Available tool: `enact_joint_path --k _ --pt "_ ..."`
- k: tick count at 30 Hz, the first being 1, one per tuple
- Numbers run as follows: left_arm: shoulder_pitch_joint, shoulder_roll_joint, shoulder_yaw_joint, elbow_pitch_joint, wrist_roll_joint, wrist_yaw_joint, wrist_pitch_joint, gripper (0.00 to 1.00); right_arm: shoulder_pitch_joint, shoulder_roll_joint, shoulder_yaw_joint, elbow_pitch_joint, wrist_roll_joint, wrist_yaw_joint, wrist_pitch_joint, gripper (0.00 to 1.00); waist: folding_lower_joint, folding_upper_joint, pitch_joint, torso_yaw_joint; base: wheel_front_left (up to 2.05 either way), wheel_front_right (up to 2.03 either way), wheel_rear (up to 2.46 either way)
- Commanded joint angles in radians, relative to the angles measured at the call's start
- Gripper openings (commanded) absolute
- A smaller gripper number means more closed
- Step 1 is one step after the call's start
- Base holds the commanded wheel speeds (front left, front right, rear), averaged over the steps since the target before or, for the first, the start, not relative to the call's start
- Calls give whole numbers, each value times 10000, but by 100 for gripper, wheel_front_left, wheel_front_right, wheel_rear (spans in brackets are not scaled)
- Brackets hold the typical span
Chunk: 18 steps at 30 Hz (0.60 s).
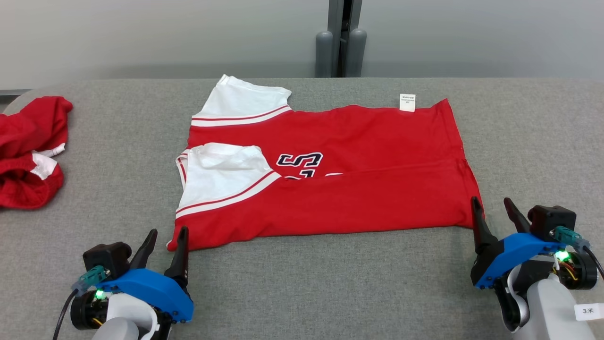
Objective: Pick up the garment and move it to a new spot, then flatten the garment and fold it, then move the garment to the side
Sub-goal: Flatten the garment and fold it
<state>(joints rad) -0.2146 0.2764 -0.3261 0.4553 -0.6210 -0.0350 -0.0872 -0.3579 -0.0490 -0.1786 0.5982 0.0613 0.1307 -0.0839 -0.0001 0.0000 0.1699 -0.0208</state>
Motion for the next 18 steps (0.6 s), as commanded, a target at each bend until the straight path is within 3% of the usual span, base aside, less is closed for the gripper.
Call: enact_joint_path --k 1,13,14,15,17,18 --pt "46 -33 93 -77 -134 46 89 100 177 -27 -2 -142 89 1 71 100 1 0 19 0 0 0 0" --pt "-96 -404 440 276 -1334 232 1389 100 772 -27 240 -1849 345 1 1108 100 1 0 433 -208 0 0 0" --pt "-116 -417 407 302 -1342 200 1420 95 781 -27 235 -1871 342 1 1181 100 1 0 459 -215 0 0 0" --pt "-128 -445 417 310 -1409 172 1419 57 782 -27 227 -1871 378 1 1250 100 1 0 482 -217 0 0 0" --pt "-153 -485 411 309 -1440 123 1393 5 756 -27 202 -1810 357 1 1350 100 1 0 518 -202 0 0 0" --pt "-177 -479 397 291 -1428 97 1345 0 746 -27 188 -1748 360 1 1401 100 1 0 525 -185 0 0 0"
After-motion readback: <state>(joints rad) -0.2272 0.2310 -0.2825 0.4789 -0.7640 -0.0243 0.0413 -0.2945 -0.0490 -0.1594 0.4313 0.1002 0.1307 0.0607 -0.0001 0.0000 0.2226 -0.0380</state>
